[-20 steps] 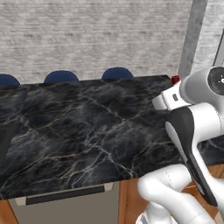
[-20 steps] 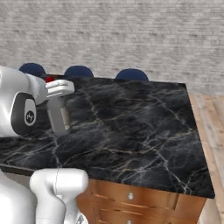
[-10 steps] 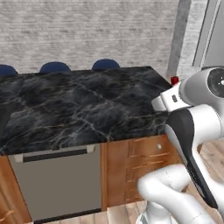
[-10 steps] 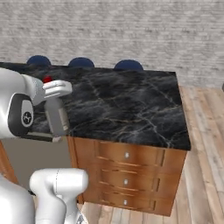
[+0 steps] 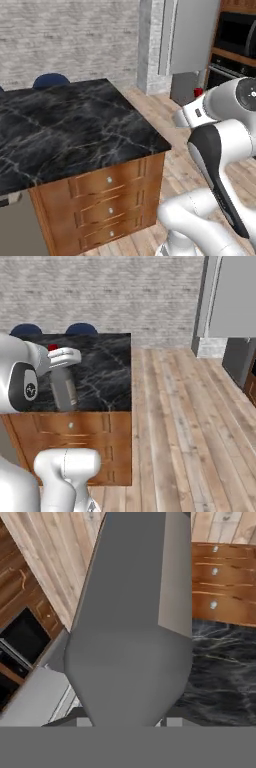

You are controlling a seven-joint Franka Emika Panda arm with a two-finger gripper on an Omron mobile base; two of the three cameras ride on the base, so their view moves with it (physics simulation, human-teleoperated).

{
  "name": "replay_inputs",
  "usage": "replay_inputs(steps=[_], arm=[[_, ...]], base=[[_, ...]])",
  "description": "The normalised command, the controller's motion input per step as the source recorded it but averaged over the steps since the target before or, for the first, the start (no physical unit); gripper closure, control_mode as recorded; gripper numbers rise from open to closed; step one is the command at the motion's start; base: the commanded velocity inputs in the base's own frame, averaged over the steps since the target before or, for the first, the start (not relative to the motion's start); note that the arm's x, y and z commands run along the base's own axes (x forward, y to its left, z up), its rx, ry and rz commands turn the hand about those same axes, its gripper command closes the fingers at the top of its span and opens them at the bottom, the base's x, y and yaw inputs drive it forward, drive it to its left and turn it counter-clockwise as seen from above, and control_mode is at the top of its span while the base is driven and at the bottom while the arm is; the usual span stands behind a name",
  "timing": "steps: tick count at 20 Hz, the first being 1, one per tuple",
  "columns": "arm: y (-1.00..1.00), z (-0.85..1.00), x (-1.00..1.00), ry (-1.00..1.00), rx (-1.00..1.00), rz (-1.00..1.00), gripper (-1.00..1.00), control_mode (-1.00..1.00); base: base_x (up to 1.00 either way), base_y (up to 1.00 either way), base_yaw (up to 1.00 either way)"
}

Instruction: Place the beer and liquor on the top shelf of the fridge to keep them out of children's reach, and place the sweet potato on lower shelves for easy access.

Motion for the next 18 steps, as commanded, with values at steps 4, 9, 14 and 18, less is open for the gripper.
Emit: replay_inputs(steps=[4, 9, 14, 18], arm=[[0.0, 0.0, 0.0, 0.0, 0.0, 0.0, 1.0, 1.0], [0.0, 0.0, 0.0, 0.0, 0.0, 0.0, 1.0, 1.0], [0.0, 0.0, 0.0, 0.0, 0.0, 0.0, 1.0, 1.0], [0.0, 0.0, 0.0, 0.0, 0.0, 0.0, 1.0, 1.0]], base=[[0.0, -1.0, -0.5], [0.14, -1.0, -0.51], [0.52, -0.64, -0.23], [0.57, -0.31, 0.18]])
